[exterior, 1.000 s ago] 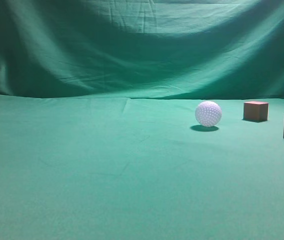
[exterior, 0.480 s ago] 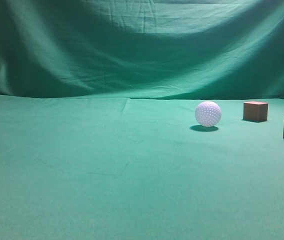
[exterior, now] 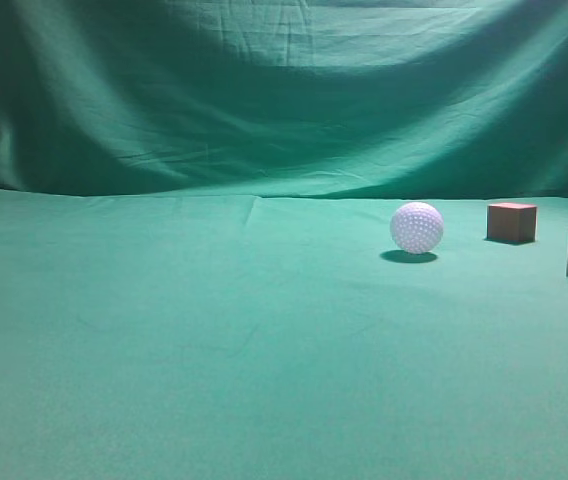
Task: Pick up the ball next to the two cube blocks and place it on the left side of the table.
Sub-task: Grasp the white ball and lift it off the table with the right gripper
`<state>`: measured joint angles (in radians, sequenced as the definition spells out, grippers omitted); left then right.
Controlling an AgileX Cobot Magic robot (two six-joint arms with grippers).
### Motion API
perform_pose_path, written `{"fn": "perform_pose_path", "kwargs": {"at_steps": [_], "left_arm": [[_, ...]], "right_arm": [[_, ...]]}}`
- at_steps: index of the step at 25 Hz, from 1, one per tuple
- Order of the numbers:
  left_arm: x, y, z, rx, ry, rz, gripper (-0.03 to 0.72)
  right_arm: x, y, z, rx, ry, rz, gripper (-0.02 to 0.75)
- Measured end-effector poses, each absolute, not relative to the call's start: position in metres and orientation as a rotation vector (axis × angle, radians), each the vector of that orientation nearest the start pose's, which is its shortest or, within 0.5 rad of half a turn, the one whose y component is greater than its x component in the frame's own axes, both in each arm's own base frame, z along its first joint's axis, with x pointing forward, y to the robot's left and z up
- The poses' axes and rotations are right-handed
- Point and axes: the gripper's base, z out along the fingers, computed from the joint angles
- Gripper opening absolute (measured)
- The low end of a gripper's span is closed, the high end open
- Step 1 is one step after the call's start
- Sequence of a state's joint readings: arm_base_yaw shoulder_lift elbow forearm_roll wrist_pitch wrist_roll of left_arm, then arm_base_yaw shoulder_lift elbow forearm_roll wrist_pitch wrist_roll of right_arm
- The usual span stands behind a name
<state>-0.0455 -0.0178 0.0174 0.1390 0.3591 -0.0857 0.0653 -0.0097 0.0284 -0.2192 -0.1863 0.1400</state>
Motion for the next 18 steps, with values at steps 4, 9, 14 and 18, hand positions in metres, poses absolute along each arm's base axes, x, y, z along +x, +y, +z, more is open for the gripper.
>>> {"fn": "perform_pose_path", "kwargs": {"at_steps": [4, 9, 14, 18], "left_arm": [[0.053, 0.002, 0.176, 0.049, 1.838, 0.044, 0.0], [0.053, 0.002, 0.176, 0.049, 1.838, 0.044, 0.0], [0.053, 0.002, 0.176, 0.049, 1.838, 0.044, 0.0], [0.053, 0.002, 0.176, 0.049, 1.838, 0.044, 0.0]], "right_arm": [[0.05, 0.009, 0.232, -0.089, 1.201, 0.109, 0.048], [0.044, 0.001, 0.262, 0.052, 1.418, 0.128, 0.048], [0.046, -0.007, 0.278, 0.159, 1.774, 0.059, 0.048], [0.051, -0.01, 0.298, 0.208, 1.942, 0.027, 0.048]]}}
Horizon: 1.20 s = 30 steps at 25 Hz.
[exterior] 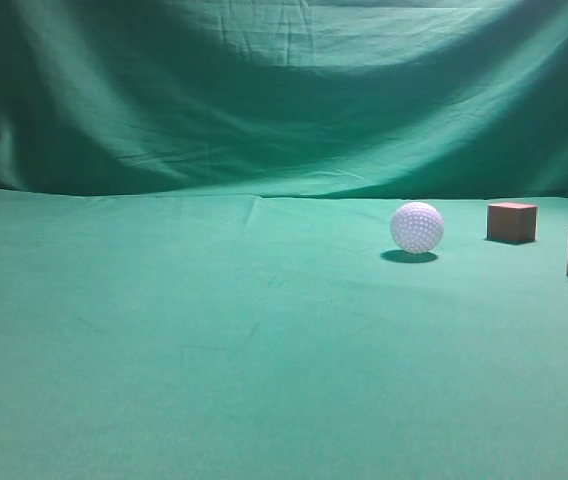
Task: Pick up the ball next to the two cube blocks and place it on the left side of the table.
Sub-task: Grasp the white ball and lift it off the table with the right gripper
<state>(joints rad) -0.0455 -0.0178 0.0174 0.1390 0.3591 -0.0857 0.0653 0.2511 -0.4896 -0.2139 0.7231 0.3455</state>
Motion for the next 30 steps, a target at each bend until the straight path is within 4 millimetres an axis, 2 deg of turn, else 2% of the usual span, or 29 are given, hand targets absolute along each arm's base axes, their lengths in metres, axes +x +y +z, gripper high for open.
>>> {"fn": "perform_pose_path", "kwargs": {"at_steps": [2, 5, 9, 14, 18, 22, 23, 24, 30], "left_arm": [[0.053, 0.002, 0.176, 0.049, 1.838, 0.044, 0.0], [0.053, 0.002, 0.176, 0.049, 1.838, 0.044, 0.0], [0.053, 0.002, 0.176, 0.049, 1.838, 0.044, 0.0], [0.053, 0.002, 0.176, 0.049, 1.838, 0.044, 0.0], [0.053, 0.002, 0.176, 0.049, 1.838, 0.044, 0.0], [0.053, 0.002, 0.176, 0.049, 1.838, 0.044, 0.0], [0.053, 0.002, 0.176, 0.049, 1.838, 0.044, 0.0], [0.053, 0.002, 0.176, 0.049, 1.838, 0.044, 0.0], [0.053, 0.002, 0.176, 0.049, 1.838, 0.044, 0.0]], "right_arm": [[0.05, -0.009, 0.303, 0.196, 1.935, 0.025, 0.048], [0.053, -0.003, 0.305, 0.062, 1.961, 0.031, 0.048], [0.067, 0.012, 0.31, -0.082, 2.09, 0.159, 0.048], [0.107, 0.028, 0.308, -0.207, 2.396, 0.234, 0.048], [0.141, 0.04, 0.307, -0.318, 2.516, 0.283, 0.048], [0.173, 0.059, 0.305, -0.43, 2.556, 0.354, 0.048], [0.181, 0.065, 0.303, -0.462, 2.56, 0.358, 0.0], [0.189, 0.07, 0.303, -0.485, 2.558, 0.361, 0.0], [0.237, 0.111, 0.282, -0.66, 2.578, 0.332, 0.0]]}}
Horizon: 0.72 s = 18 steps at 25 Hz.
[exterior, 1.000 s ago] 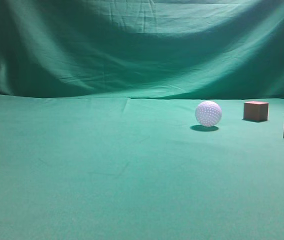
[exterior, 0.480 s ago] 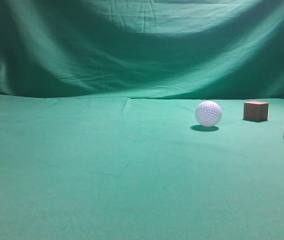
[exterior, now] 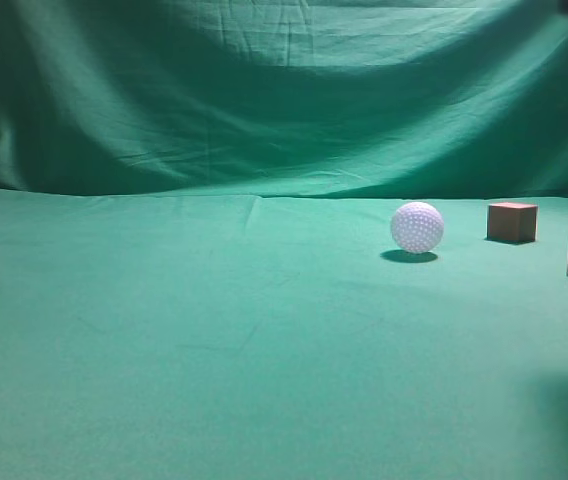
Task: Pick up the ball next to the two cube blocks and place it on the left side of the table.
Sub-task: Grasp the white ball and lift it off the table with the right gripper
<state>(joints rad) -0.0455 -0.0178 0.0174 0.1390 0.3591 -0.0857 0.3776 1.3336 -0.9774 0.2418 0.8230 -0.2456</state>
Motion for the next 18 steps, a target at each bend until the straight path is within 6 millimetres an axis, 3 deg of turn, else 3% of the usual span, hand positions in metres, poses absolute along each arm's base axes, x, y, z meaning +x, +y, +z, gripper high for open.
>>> {"fn": "perform_pose_path", "kwargs": {"at_steps": [4, 5, 7, 10, 15, 17, 18], "left_arm": [[0.053, 0.002, 0.176, 0.049, 1.838, 0.044, 0.0], [0.053, 0.002, 0.176, 0.049, 1.838, 0.044, 0.0], [0.053, 0.002, 0.176, 0.049, 1.838, 0.044, 0.0], [0.053, 0.002, 0.176, 0.049, 1.838, 0.044, 0.0], [0.053, 0.002, 0.176, 0.049, 1.838, 0.044, 0.0], [0.053, 0.002, 0.176, 0.049, 1.838, 0.044, 0.0], [0.053, 0.002, 0.176, 0.049, 1.838, 0.044, 0.0]], "right_arm": [[0.263, 0.137, 0.261, -0.788, 2.592, 0.316, 0.0], [0.27, 0.143, 0.256, -0.825, 2.588, 0.309, 0.048], [0.282, 0.155, 0.244, -0.863, 2.581, 0.304, 0.048], [0.298, 0.165, 0.23, -0.889, 2.57, 0.284, 0.212], [0.316, 0.173, 0.206, -0.89, 2.604, 0.267, 0.556], [0.321, 0.175, 0.198, -0.865, 2.626, 0.267, 0.625], [0.323, 0.176, 0.194, -0.844, 2.642, 0.27, 0.611]]}}
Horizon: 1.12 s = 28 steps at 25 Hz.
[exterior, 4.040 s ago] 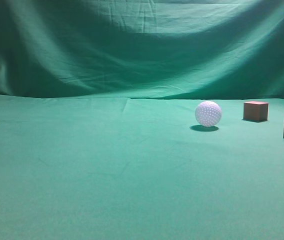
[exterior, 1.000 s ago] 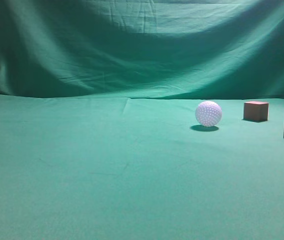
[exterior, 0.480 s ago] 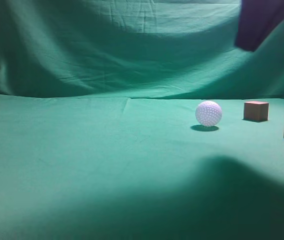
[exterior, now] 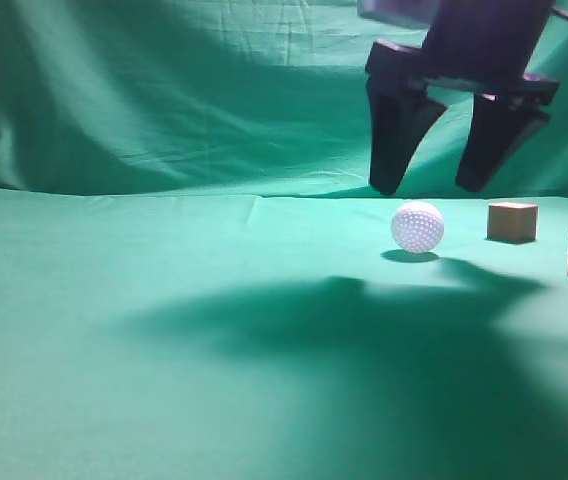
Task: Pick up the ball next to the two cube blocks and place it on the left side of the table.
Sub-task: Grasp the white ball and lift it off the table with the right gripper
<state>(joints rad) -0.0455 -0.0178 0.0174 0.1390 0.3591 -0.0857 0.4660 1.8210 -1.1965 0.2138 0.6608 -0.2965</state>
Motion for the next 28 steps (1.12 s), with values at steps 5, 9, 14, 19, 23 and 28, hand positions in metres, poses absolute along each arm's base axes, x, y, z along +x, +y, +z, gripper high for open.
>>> {"fn": "perform_pose_path", "kwargs": {"at_steps": [5, 9, 14, 19, 23, 28], "left_arm": [[0.053, 0.002, 0.176, 0.049, 1.838, 0.044, 0.0], [0.053, 0.002, 0.176, 0.049, 1.838, 0.044, 0.0], [0.053, 0.002, 0.176, 0.049, 1.838, 0.044, 0.0], [0.053, 0.002, 0.176, 0.049, 1.838, 0.044, 0.0], [0.053, 0.002, 0.176, 0.049, 1.838, 0.044, 0.0], [0.053, 0.002, 0.176, 0.049, 1.838, 0.044, 0.0]], "right_arm": [[0.332, 0.179, 0.183, -0.787, 2.631, 0.269, 0.513], [0.339, 0.181, 0.172, -0.763, 2.607, 0.261, 0.482], [0.341, 0.182, 0.163, -0.759, 2.617, 0.257, 0.444], [0.342, 0.183, 0.16, -0.761, 2.62, 0.254, 0.317], [0.346, 0.185, 0.167, -0.763, 2.617, 0.264, 0.317], [0.37, 0.214, 0.226, -0.63, 2.489, 0.494, 0.317]]}}
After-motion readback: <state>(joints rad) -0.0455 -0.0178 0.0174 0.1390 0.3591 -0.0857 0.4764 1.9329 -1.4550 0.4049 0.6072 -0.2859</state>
